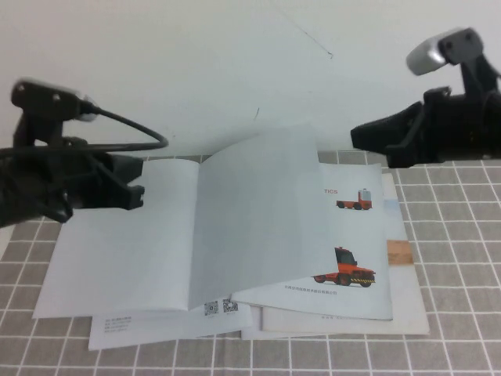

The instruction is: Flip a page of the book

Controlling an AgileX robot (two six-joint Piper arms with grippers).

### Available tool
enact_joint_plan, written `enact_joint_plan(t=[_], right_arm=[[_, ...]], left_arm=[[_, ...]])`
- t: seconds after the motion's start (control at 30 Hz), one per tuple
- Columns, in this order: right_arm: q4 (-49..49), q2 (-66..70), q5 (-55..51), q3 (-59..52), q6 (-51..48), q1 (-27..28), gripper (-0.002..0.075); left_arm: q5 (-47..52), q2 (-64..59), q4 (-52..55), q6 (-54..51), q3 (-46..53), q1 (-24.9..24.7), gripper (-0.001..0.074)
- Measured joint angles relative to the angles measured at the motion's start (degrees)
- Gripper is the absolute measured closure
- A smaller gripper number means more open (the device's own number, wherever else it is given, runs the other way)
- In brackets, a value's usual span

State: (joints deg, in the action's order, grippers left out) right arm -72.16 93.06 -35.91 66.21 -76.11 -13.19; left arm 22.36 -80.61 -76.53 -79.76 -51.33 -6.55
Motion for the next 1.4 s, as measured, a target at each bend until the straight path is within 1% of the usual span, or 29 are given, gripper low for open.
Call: enact_joint_plan(t=[0.1,0.17,0.33,0.43,0.57,0.67,0.77,0.83,0.93,1.0,1.17,1.3,1.4], right_arm=[[5.67,-7.85,0.53,-0.11,0.30,0.00,0.0729],[10.09,-12.88,0.53,-0.63,2.28,0.00,0.0729],[19.49,-27.63,1.24,-5.55,7.92,0.00,0.0729],[23.29,-36.73,2.07,-9.57,9.66,0.00,0.0729],[29.57,-51.92,2.64,-15.78,13.48,0.00,0.0729],[32.66,-63.82,2.64,-20.23,17.21,0.00,0.0729],[34.86,-74.06,3.67,-25.60,22.09,0.00,0.0729],[37.64,-80.00,5.12,-29.74,26.19,0.00,0.0729],[42.24,-84.39,7.09,-35.36,33.23,0.00,0.0729],[44.70,-84.62,7.77,-38.50,35.74,0.00,0.0729],[49.06,-83.06,9.77,-44.06,36.74,0.00,0.0729],[49.49,-82.79,7.07,-44.45,37.42,0.00,0.0729],[49.49,-82.79,3.11,-44.45,37.70,0.00,0.0729]], left_arm=[[1.56,8.10,0.31,1.10,0.09,0.00,0.0737],[3.64,12.59,0.45,1.49,0.09,0.00,0.0737],[12.83,23.25,2.55,5.87,1.15,0.00,0.0737],[19.16,29.13,9.33,12.46,2.06,-0.02,0.0737],[28.21,37.85,21.34,24.76,2.56,-0.12,0.0737],[31.29,43.59,26.34,31.24,2.79,-0.25,0.0737],[29.41,49.88,27.93,35.40,4.05,-0.36,0.0737],[25.45,53.43,28.07,36.33,5.82,-0.36,0.0737],[18.48,56.38,28.29,37.29,10.09,-0.46,0.0737],[12.31,56.51,28.70,37.48,14.31,-0.46,0.0737],[2.80,54.75,27.68,37.63,22.67,-0.46,0.0737],[0.32,54.63,26.25,37.68,24.22,-0.46,0.0737],[0.73,54.63,26.12,37.76,24.59,-0.46,0.0737]])
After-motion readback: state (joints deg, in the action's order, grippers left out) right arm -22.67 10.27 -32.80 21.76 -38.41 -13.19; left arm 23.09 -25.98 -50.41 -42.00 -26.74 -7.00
